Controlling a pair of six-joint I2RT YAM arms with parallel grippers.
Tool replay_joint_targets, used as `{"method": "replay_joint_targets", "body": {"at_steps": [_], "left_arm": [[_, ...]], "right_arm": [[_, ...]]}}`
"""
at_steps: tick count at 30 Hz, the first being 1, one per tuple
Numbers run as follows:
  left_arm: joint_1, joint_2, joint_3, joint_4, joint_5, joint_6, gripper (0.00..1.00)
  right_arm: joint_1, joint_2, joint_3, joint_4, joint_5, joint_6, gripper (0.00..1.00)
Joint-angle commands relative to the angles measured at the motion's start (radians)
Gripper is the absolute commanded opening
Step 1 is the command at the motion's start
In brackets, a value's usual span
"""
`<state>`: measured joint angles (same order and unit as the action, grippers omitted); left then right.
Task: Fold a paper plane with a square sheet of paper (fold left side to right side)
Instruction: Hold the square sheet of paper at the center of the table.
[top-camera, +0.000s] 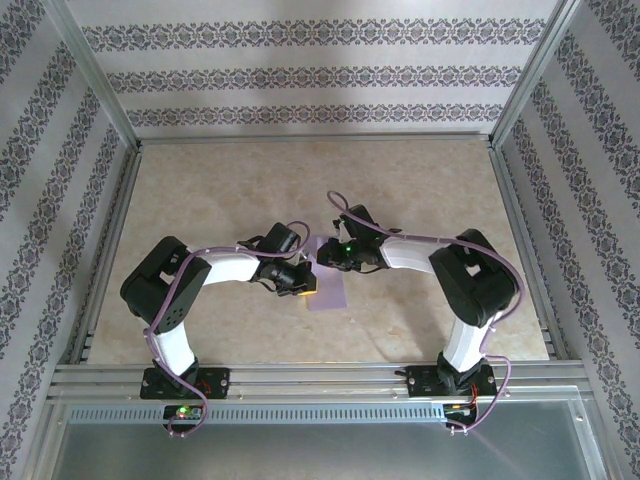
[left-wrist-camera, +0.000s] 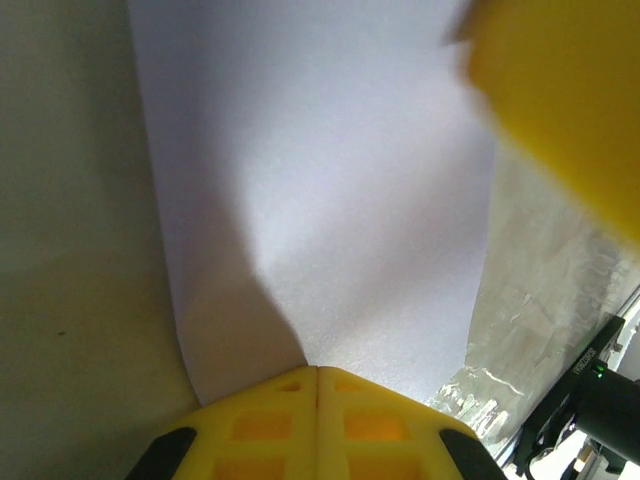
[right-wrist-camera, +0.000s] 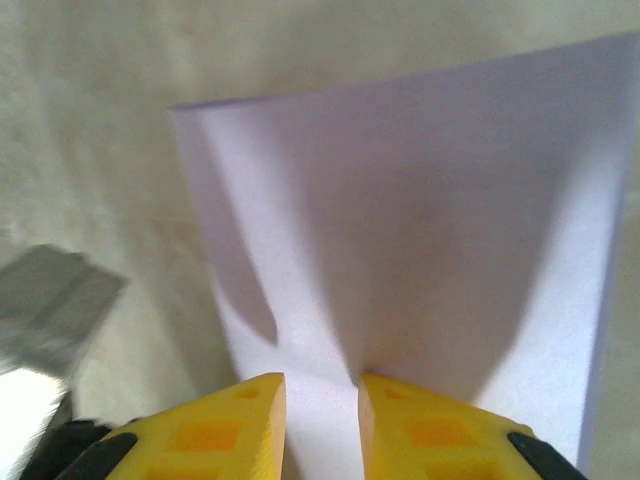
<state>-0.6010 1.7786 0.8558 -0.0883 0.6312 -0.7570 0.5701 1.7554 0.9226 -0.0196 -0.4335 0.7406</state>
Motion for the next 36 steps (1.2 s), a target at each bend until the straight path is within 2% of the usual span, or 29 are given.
{"method": "replay_joint_targets", "body": {"at_steps": [1, 2, 7, 12, 23, 36], "left_arm": [[-0.013, -0.009, -0.030, -0.068, -0.078, -0.031, 0.00], [-0.016, -0.011, -0.028, -0.066, -0.079, -0.037, 0.00], [-0.026, -0.021, -0.024, -0.051, -0.093, -0.056, 0.00], [-0.026, -0.014, -0.018, -0.051, -0.090, -0.055, 0.00], [-0.027, -0.004, 0.000, -0.055, -0.084, -0.052, 0.00], [-0.013, -0.015, 0.040, 0.080, -0.022, -0.141, 0.00]], "right_arm": [[-0.027, -0.115, -0.016, -0.059, 0.021, -0.029, 0.29], [-0.031, -0.138, -0.028, -0.071, 0.016, -0.032, 0.29], [-0.024, -0.245, -0.122, -0.114, -0.001, -0.009, 0.11], [0.026, -0.265, -0.203, -0.082, -0.004, 0.041, 0.00], [0.128, -0.111, -0.175, -0.002, 0.015, 0.098, 0.00], [0.141, -0.057, -0.168, -0.135, 0.067, 0.064, 0.00]]}}
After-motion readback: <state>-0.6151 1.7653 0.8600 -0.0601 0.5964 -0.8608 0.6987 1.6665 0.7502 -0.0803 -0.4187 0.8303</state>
